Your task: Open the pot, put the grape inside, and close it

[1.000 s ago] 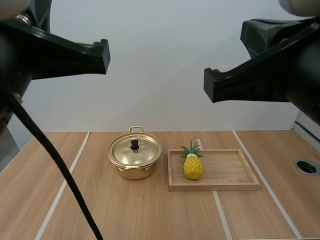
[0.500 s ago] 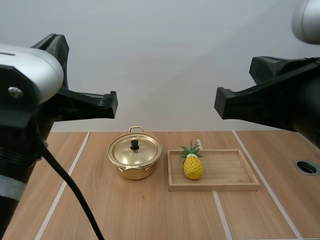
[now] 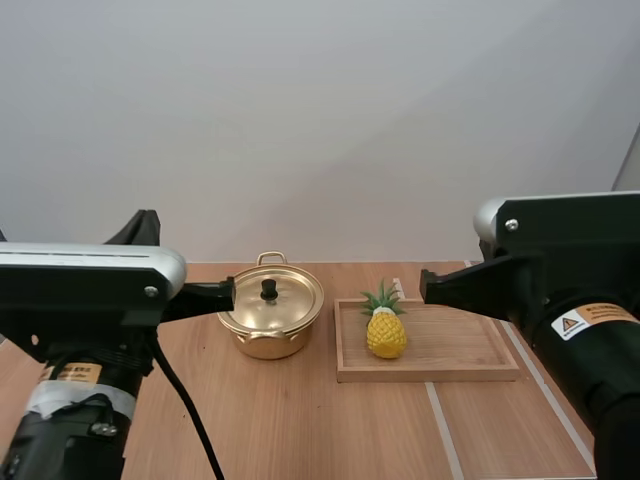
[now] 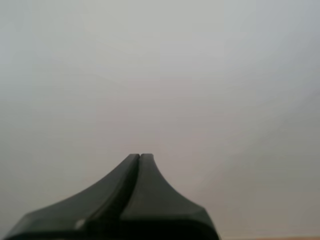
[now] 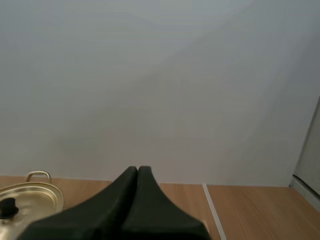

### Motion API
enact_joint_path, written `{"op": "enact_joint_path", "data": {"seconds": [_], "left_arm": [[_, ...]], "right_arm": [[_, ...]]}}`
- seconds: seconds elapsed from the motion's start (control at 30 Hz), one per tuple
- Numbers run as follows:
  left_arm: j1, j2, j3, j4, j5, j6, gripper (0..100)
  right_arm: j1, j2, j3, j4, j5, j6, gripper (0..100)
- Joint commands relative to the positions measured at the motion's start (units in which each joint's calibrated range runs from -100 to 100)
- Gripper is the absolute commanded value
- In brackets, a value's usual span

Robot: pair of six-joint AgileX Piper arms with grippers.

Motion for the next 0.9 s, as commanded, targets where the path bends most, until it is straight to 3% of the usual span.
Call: {"op": "enact_joint_path", "data": {"seconds": [0.0,0.13,0.37,0.5,0.87], "left_arm": [[-0.19,-0.2,6.1,-0.9,-2.3,0.1,0],[-0.19,-0.2,9.5,-0.9,-2.1,0.1,0],[-0.19,-0.2,9.5,-0.9,4.0,0.1,0],[-0.19,-0.2,9.5,-0.9,6.9,0.1,0],[-0.07,-0.2,9.5,-0.9,7.0,0.1,0]], "right_arm": [[0.0,1.3,7.7,-0.5,-12.0,-5.7,0],[0.0,1.3,13.9,-2.6,-17.5,-7.5,0],[0.0,1.3,21.9,-2.1,-15.7,-7.5,0],[0.0,1.3,22.6,-2.1,-9.9,-7.5,0],[0.0,1.3,22.6,-2.1,-9.5,-7.5,0]]}}
